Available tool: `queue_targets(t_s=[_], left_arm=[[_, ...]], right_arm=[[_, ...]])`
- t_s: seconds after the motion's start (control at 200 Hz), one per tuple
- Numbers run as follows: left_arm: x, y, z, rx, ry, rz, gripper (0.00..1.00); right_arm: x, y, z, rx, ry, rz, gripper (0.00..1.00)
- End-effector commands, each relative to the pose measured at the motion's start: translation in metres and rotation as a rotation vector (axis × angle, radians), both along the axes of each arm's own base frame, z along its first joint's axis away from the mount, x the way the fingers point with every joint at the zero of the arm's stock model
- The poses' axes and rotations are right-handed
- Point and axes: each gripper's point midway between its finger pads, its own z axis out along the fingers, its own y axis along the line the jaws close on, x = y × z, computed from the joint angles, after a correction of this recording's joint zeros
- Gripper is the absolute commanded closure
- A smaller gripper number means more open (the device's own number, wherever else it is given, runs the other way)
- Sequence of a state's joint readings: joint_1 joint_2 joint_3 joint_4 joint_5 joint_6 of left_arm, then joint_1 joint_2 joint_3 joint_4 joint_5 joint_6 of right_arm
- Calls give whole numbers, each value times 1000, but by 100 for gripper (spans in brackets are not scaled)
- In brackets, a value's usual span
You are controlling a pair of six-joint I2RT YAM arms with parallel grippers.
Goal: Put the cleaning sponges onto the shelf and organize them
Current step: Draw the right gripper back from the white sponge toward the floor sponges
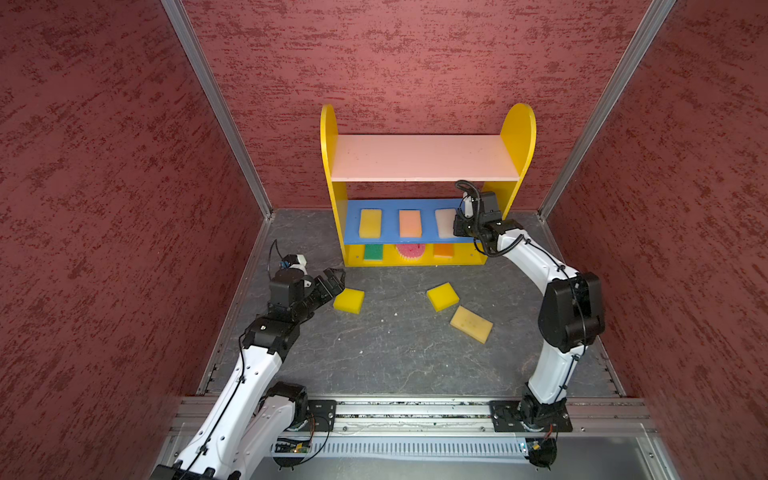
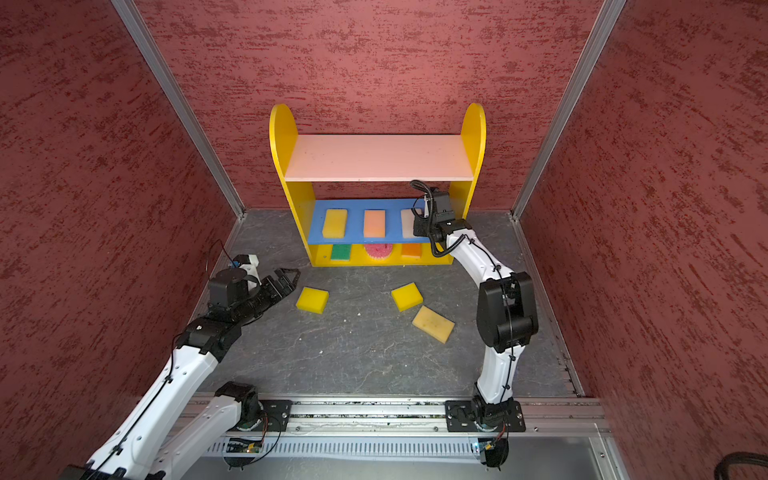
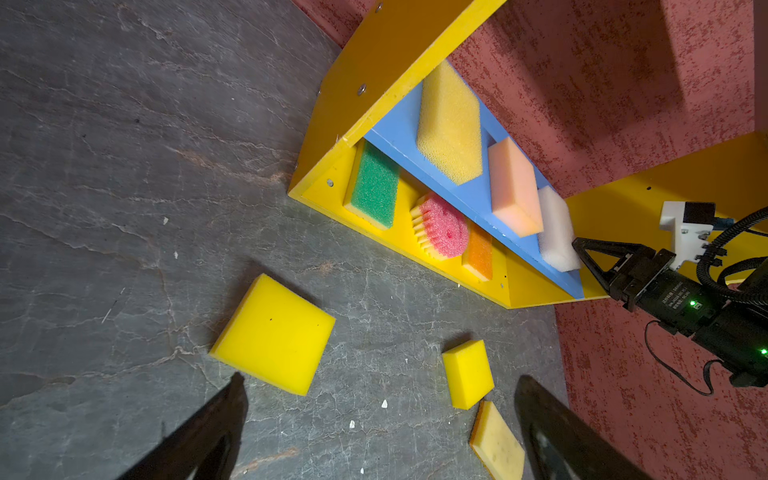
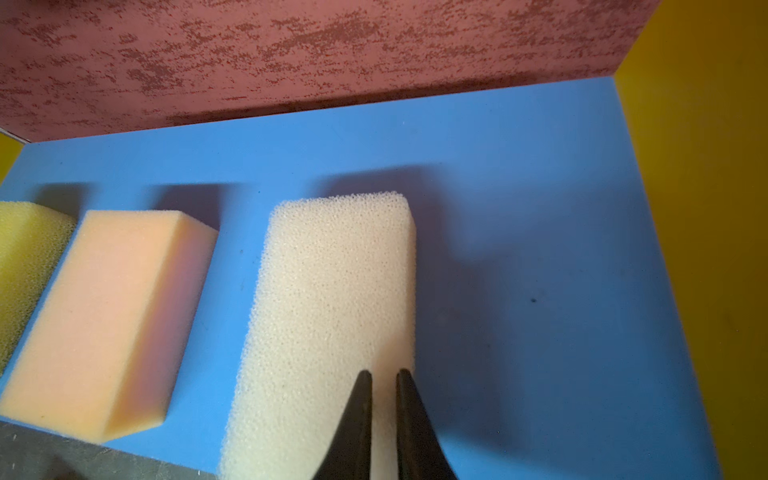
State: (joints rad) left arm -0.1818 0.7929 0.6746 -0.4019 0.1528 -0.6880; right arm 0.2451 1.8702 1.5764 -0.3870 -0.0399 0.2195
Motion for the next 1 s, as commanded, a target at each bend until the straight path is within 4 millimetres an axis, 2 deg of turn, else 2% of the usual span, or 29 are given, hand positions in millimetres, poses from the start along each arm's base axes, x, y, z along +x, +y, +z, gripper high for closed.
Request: queue_targets(t_s=[0.0,0.145,0.245,0.306,0.556,0.746,0.902,0.937,0.957,0.967,0.992], left_arm=[[3,-1,9,0,-25,-2,0],[4,-4,8,-3,-18,-11,1],[4,-3,9,0,-18,-12,1],[4,-4,12,4,-23,-15,1],[2,-6,23,15,-48,-29,1],[-3,-7,25,5,-60,-39,0],[-9,-8,28,10,-52,-49,3],[-10,-8,28,10,-45,-50,3],[-11,-8,27,10,-42,-50,3],[-11,-8,28,9,-43,-52,3],[-12,-8,28,9,-41,-53,3]], right_arm=[[2,-5,1,-8,-6,-11,79],[-1,-8,2,-15,-2,-18,71],[-3,-10,5,-20,-11,-20,61],[-4,-12,8,-29,-21,-26,59],[-16,-17,39,-20,-68,-34,53],[-43,-18,56,52,-96,-44,45],[-75,-21,51,134,-106,-67,42],[-83,-21,47,158,-103,-68,42],[-87,-20,38,168,-85,-69,43],[-91,-20,43,179,-99,-68,43],[-97,-20,41,196,-98,-66,45]])
